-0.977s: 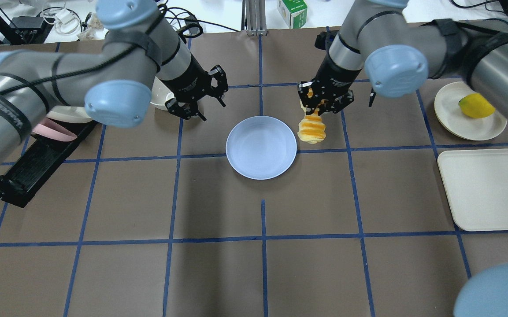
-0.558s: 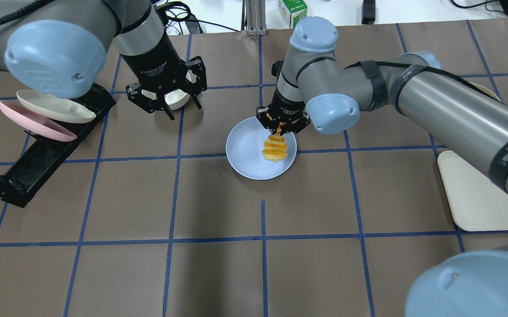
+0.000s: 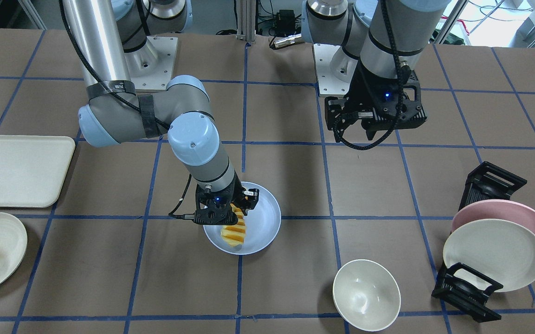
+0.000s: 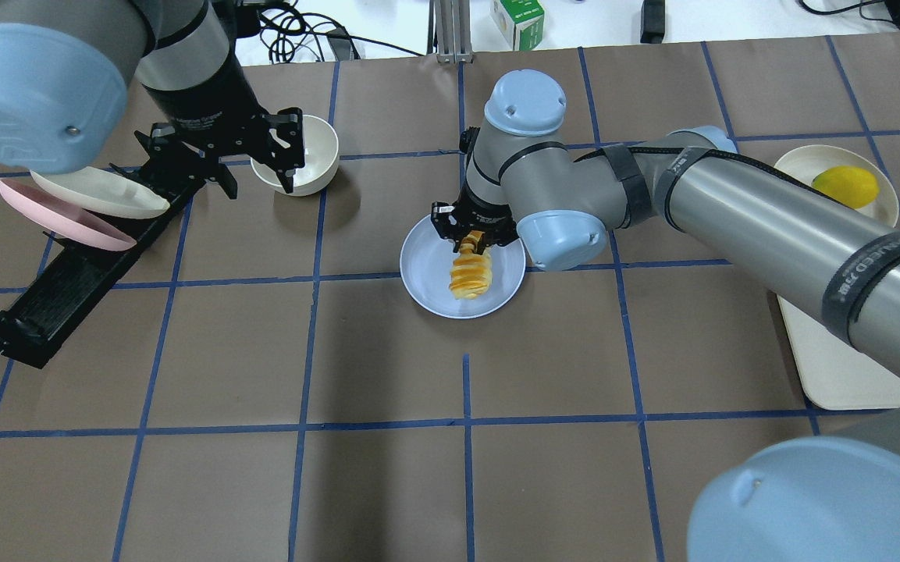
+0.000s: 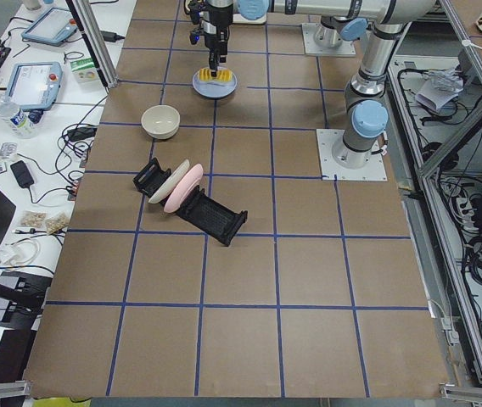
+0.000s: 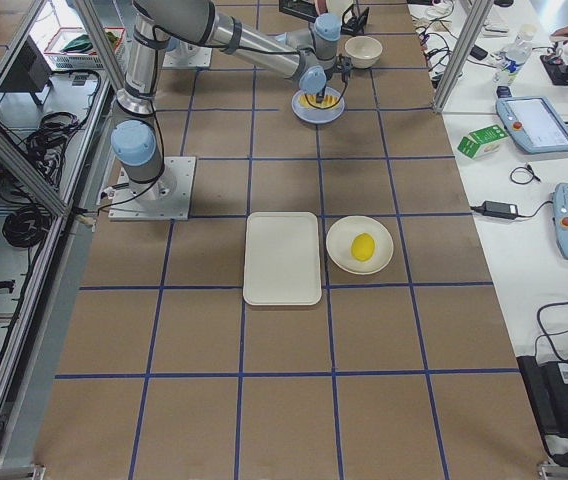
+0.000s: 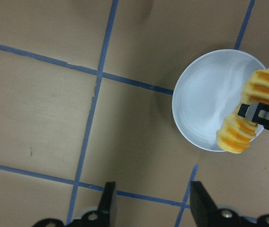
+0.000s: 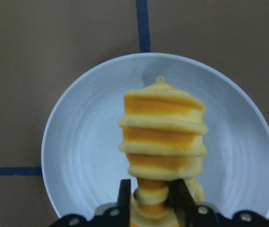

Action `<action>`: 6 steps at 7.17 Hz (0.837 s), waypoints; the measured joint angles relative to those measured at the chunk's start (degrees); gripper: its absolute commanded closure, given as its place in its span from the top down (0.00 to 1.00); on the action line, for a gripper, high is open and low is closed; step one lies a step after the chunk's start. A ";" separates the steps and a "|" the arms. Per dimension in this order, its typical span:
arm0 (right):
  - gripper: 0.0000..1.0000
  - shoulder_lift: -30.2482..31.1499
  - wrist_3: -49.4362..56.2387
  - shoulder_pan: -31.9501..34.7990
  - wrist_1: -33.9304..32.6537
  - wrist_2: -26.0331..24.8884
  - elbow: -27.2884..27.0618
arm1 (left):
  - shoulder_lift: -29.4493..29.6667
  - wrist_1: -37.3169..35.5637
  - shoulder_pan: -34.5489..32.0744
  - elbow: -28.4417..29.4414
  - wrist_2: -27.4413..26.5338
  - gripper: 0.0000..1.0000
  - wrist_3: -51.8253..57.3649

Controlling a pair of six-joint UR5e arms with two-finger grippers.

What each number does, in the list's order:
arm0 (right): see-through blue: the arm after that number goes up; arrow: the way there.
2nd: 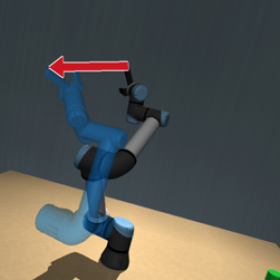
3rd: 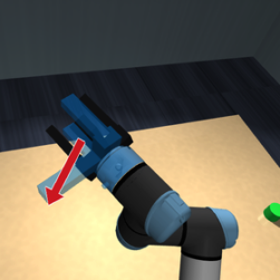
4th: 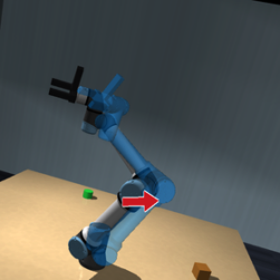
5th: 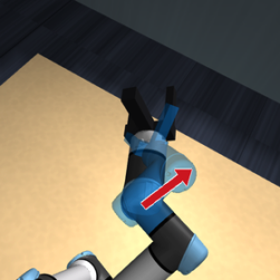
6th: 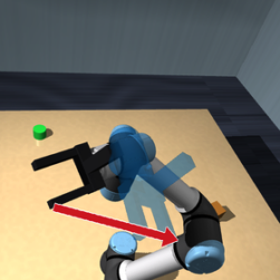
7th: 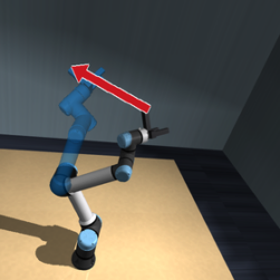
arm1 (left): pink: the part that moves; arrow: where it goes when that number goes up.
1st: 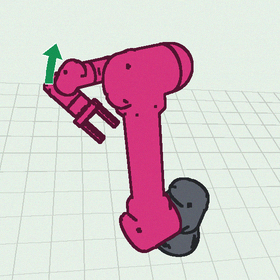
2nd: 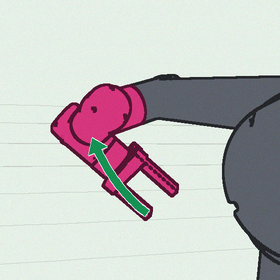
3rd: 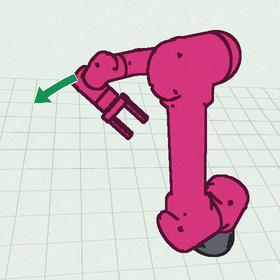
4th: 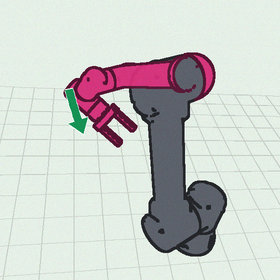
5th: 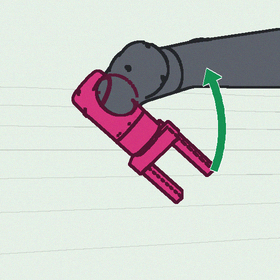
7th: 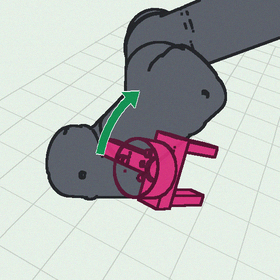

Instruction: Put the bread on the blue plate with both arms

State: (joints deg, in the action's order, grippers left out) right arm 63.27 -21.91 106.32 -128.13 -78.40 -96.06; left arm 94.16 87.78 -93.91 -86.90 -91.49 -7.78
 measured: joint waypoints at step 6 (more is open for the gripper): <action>1.00 9.05 25.93 -18.77 29.48 -7.79 12.96 | -1.09 -0.13 0.52 0.20 0.22 1.00 4.73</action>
State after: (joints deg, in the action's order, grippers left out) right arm 72.31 4.02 87.56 -98.65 -86.19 -83.10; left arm 93.07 87.64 -93.39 -86.70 -91.27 -3.05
